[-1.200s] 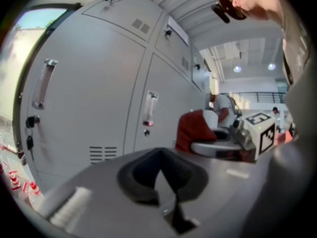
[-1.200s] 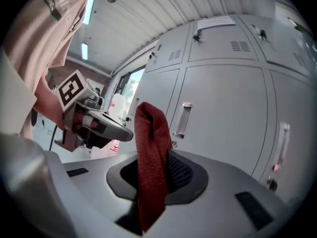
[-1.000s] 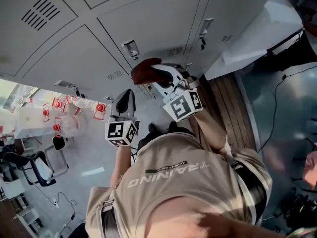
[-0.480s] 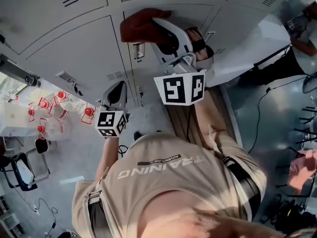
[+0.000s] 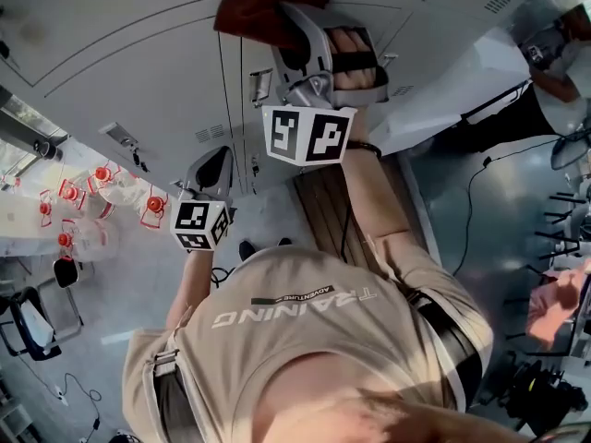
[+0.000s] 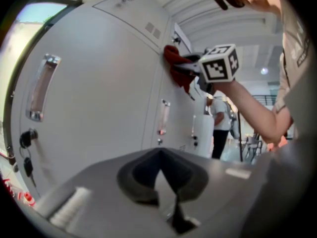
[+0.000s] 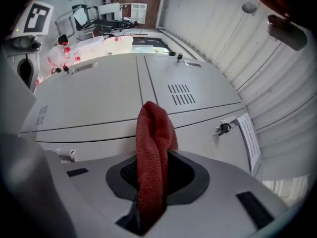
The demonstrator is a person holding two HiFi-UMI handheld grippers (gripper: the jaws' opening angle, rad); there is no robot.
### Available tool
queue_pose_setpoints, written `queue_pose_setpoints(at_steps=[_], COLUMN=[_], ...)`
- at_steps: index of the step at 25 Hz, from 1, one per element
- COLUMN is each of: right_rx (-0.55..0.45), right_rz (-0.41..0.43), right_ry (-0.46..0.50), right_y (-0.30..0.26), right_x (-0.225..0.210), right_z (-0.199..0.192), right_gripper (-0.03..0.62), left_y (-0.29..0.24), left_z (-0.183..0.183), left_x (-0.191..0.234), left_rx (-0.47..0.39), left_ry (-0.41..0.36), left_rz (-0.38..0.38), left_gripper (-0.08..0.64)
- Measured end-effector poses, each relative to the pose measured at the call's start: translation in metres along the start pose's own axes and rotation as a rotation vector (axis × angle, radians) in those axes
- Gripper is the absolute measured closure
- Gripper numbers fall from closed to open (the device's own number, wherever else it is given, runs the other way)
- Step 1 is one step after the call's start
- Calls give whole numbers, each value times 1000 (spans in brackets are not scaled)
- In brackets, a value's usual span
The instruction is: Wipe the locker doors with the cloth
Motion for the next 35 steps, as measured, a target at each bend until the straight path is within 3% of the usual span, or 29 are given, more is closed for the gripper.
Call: queue_pose_setpoints(at_steps=[2, 11, 15, 19, 25, 35], right_rx=[10, 84, 102, 129, 148, 220], right_rz=[41, 292, 334, 427, 480, 817], right_ry=[13, -107, -122, -170, -220, -318], right_y=[4, 36, 50, 62, 75, 103], right_x=[16, 118, 158, 205, 250, 367], right_z=[0, -23, -32, -39, -47, -73], right_gripper=[526, 526, 526, 526, 525, 526], left_y=[3, 21, 24, 27, 27, 28], left_z=[0, -15, -22, -28, -32, -37], left_x=[0, 7, 10, 14, 18, 15], left_rx=[-3, 28, 41, 57, 71, 102], left_ry=[4, 28, 45, 51, 50, 40], left_rz=[-6, 9, 16, 21, 31, 48], left_gripper=[554, 554, 554, 554, 554, 554])
Point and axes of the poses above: the fingertips, and each gripper's own axes: y backward along the fingers, x to its left, z out of its top, the point moved 5 cm from there along y, backward along the fingers, and after that the axes turned 13 degrees about -x, right-handed, at the moved point
